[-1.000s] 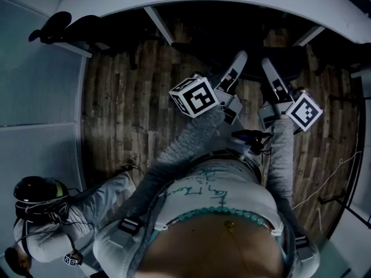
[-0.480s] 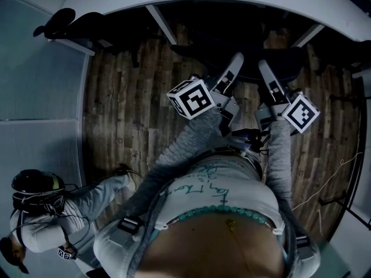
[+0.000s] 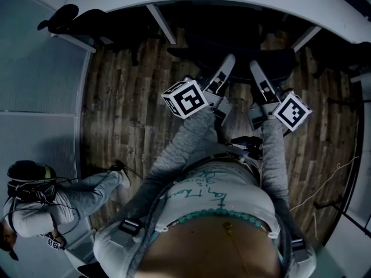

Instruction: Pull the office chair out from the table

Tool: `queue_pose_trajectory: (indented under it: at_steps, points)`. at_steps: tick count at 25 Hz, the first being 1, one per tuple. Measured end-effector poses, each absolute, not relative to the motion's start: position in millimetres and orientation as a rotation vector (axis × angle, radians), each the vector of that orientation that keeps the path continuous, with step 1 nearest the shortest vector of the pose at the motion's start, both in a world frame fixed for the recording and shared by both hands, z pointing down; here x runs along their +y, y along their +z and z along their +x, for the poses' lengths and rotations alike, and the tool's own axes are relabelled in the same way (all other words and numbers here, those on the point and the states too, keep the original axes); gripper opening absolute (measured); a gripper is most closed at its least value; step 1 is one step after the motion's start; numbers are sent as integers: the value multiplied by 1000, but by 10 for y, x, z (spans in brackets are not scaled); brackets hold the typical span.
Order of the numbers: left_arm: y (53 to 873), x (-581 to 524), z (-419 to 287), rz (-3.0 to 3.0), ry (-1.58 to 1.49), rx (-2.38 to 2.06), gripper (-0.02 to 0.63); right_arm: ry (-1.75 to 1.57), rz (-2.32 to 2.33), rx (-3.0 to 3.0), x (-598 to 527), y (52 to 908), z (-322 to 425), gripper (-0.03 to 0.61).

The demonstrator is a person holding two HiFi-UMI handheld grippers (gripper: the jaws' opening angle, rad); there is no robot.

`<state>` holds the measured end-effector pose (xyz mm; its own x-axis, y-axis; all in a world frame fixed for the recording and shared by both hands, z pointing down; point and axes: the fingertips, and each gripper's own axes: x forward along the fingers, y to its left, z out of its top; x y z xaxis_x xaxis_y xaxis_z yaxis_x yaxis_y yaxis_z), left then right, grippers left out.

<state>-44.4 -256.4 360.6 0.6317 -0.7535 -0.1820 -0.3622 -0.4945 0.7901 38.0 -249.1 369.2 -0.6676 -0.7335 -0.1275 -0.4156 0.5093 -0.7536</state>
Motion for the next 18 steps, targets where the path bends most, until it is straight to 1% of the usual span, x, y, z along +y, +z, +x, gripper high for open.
queue_pose_trajectory:
  at_steps: [11, 18]
  points:
    - [3617, -2338, -381, 2097, -698, -893, 120, -999, -942, 2326, -2271, 3687, 479, 164]
    - [3704, -1623, -183, 2122, -714, -888, 120, -956, -919, 2332, -1558, 3773, 677, 164]
